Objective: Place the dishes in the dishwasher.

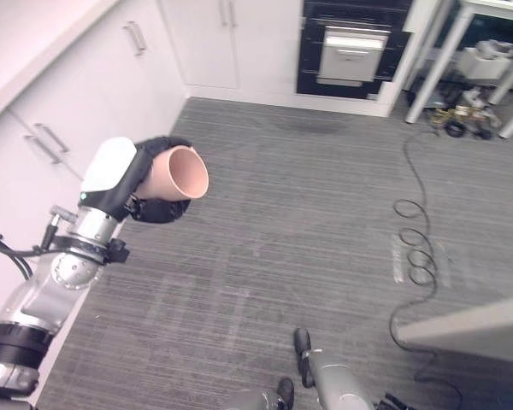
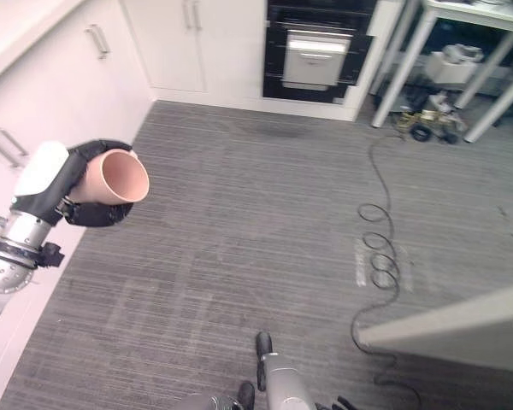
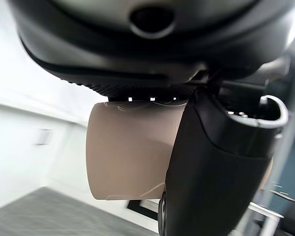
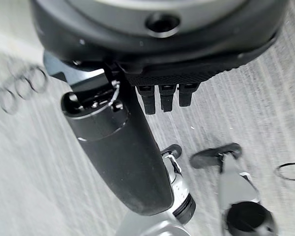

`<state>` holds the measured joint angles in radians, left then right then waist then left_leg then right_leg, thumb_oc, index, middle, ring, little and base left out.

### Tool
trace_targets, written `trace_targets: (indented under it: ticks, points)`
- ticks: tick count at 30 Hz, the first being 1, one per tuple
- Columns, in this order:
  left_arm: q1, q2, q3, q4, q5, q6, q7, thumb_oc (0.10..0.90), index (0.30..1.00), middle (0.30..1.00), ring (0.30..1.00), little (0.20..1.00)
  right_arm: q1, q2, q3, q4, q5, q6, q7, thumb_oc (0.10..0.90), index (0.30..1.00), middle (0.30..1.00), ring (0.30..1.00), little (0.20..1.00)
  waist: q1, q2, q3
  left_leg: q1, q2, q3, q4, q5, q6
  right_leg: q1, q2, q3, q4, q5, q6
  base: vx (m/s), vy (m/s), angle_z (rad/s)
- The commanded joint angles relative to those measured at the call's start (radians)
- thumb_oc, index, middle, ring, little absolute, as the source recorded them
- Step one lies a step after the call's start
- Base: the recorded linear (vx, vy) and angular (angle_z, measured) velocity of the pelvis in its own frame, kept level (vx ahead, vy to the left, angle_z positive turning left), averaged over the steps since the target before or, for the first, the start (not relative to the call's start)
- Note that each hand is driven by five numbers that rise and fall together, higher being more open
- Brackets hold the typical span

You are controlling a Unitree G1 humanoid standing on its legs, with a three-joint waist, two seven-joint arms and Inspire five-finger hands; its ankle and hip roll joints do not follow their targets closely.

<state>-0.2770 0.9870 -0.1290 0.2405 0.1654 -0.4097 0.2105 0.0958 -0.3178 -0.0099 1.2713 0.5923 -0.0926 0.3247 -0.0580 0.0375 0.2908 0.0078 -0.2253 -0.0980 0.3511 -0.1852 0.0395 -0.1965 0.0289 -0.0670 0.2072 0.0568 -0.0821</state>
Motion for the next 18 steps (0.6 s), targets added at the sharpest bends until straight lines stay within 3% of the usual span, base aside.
trace_targets:
  ticks: [1,3,6,7,9,13,18]
  points:
    - [-0.131,0.071,0.113,-0.105,-0.043,-0.02,0.063,0.4,0.3,0.3,0.3,0.3,-0.051,-0.05,0.003,-0.021,0.056,-0.06,0.016,0.8,0.9,0.9,0.9,0.9,-0.022,0.009,-0.095,-0.081,0.185,0.093,-0.051,-0.057,-0.017,0.093,-0.054,0.01,0.093,-0.222,0.194,0.08,-0.12,0.36]
    - [-0.135,0.081,0.112,-0.109,-0.058,-0.023,0.057,0.4,0.3,0.3,0.3,0.3,-0.059,-0.061,0.004,-0.027,0.08,-0.062,0.014,0.8,0.9,0.9,0.9,0.9,-0.022,0.01,-0.094,-0.078,0.202,0.121,-0.051,-0.043,-0.029,0.104,-0.061,-0.003,0.093,-0.231,0.186,0.03,-0.047,0.49]
    - [-0.152,0.096,0.105,-0.129,-0.094,-0.033,0.038,0.4,0.3,0.3,0.3,0.3,-0.061,-0.082,-0.011,-0.044,0.083,-0.078,0.024,0.8,0.9,0.9,0.9,0.9,-0.032,0.012,-0.085,-0.07,0.235,0.218,-0.051,-0.021,-0.05,0.125,-0.092,-0.051,0.093,-0.243,0.176,-0.02,0.008,0.6]
    - [-0.155,0.085,0.103,-0.14,-0.088,-0.048,0.025,0.4,0.3,0.3,0.3,0.3,-0.056,-0.088,-0.02,-0.048,0.087,-0.092,0.032,0.8,0.9,0.9,0.9,0.9,-0.038,0.016,-0.077,-0.087,0.266,0.269,-0.051,0.002,-0.072,0.134,-0.106,-0.084,0.093,-0.244,0.177,-0.05,0.047,0.96]
    - [-0.151,0.068,0.107,-0.158,-0.077,-0.048,0.021,0.4,0.3,0.3,0.3,0.3,-0.057,-0.095,-0.029,-0.051,0.085,-0.095,0.038,0.8,0.9,0.9,0.9,0.9,-0.034,0.02,-0.07,-0.116,0.28,0.276,-0.051,0.025,-0.091,0.146,-0.116,-0.086,0.093,-0.254,0.177,-0.04,0.093,1.0]
    - [-0.104,0.033,0.128,-0.187,-0.011,-0.072,0.02,0.4,0.3,0.3,0.3,0.3,-0.06,-0.086,-0.046,-0.045,0.111,-0.063,0.022,0.8,0.9,0.9,0.9,0.9,-0.028,0.037,-0.083,-0.14,0.3,0.269,-0.051,0.019,-0.103,0.147,-0.134,-0.113,0.093,-0.265,0.183,-0.02,0.103,0.18]
    - [-0.079,0.034,0.142,-0.183,-0.001,-0.091,0.012,0.4,0.3,0.3,0.3,0.3,-0.05,-0.057,-0.034,-0.016,0.063,-0.062,0.007,0.8,0.9,0.9,0.9,0.9,-0.028,0.05,-0.105,-0.122,0.289,0.267,-0.051,-0.004,-0.096,0.144,-0.149,-0.115,0.093,-0.261,0.193,0.03,0.081,-0.04]
